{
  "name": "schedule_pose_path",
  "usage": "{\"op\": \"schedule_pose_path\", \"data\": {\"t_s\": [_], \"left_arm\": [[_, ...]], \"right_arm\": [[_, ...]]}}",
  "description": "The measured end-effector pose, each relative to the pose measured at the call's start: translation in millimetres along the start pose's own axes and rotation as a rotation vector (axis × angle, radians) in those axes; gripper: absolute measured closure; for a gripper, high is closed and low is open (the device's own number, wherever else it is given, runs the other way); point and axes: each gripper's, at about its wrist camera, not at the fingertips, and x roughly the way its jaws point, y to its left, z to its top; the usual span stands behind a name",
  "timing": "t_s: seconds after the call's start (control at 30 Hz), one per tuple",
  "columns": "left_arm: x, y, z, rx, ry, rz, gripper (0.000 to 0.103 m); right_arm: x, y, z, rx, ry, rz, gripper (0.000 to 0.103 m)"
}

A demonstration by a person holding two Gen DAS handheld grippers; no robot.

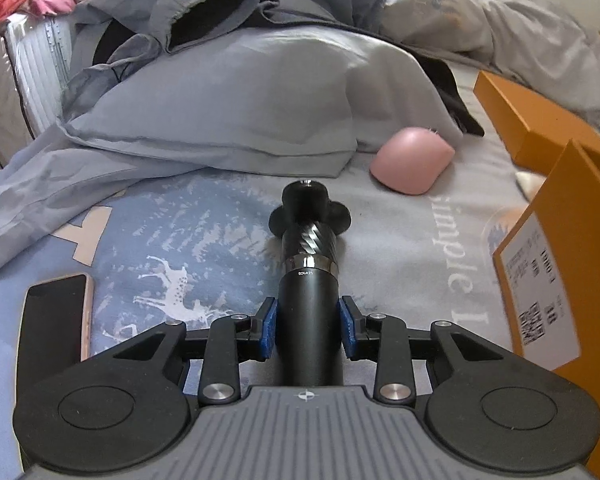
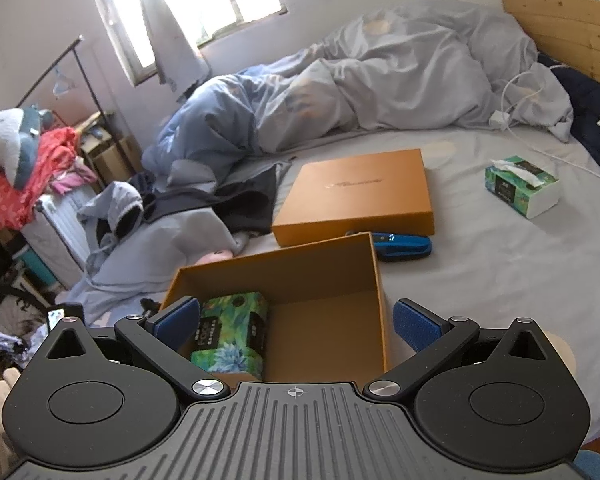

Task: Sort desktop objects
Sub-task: 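Lift the gimbal stick with the left gripper and carry it over the orange box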

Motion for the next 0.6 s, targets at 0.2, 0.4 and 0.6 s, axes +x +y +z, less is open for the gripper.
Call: {"op": "schedule_pose_path", "data": {"t_s": [0.2, 0.4, 0.6], "left_arm": [[-13, 3, 4, -0.021, -0.013, 0.001, 0.068], [-28, 6, 5, -0.054, -0.040, 0.002, 0.068], [-46, 10, 8, -0.090, -0.074, -0.012, 0.068]], "right_arm": [[-3, 4, 1, -0.008, -0.008, 0.003, 0.000], [-5, 5, 3, -0.010, -0.016, 0.002, 0.000], [-7, 5, 5, -0.007, -0.023, 0.000, 0.000]]}}
